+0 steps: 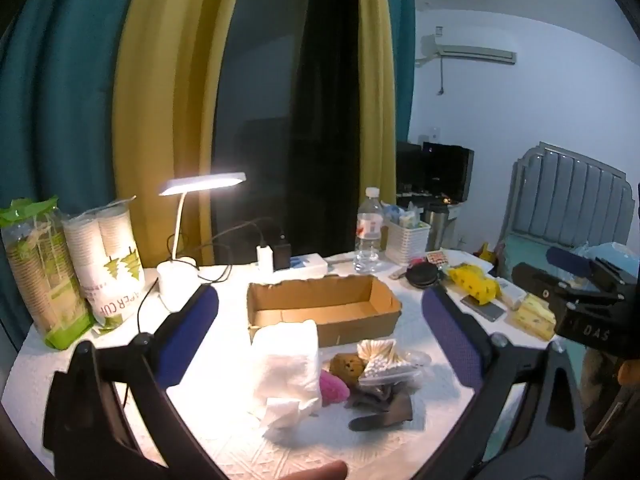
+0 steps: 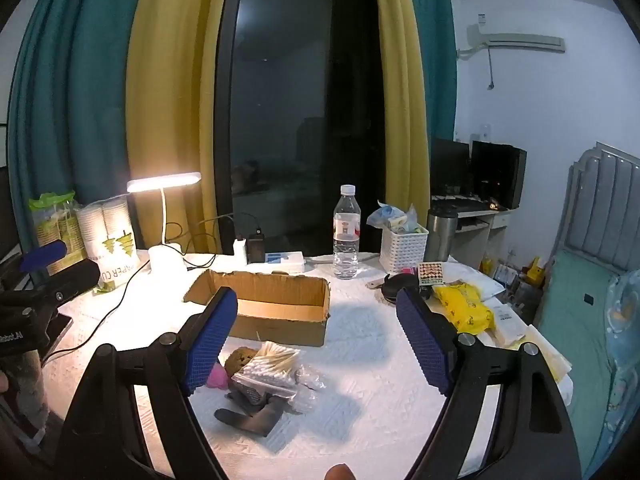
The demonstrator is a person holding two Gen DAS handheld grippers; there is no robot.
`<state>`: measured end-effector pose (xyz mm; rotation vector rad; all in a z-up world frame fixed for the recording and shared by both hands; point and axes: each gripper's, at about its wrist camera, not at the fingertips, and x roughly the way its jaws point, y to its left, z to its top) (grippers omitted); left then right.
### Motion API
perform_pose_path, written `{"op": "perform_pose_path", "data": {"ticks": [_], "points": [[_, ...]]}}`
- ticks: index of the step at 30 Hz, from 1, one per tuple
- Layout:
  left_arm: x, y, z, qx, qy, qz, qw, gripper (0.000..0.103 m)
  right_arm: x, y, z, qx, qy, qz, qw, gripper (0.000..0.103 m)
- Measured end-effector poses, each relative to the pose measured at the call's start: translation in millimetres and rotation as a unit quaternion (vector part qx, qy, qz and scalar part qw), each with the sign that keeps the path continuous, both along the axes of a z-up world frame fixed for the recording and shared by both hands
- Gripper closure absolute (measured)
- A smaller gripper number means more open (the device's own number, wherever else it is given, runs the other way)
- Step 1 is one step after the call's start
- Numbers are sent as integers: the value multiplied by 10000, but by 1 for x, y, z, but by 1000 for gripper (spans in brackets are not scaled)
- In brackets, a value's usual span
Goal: Organize soft objects
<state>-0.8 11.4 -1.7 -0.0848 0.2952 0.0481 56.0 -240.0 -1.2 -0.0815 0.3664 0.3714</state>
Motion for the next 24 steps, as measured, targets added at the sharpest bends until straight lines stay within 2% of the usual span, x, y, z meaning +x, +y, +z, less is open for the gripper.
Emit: {"op": "perform_pose_path", "data": {"ticks": [24], "points": [[-4,9,5,-33,-44,57,10000,1,-9,3,-2,97,80,197,9997,19]]}}
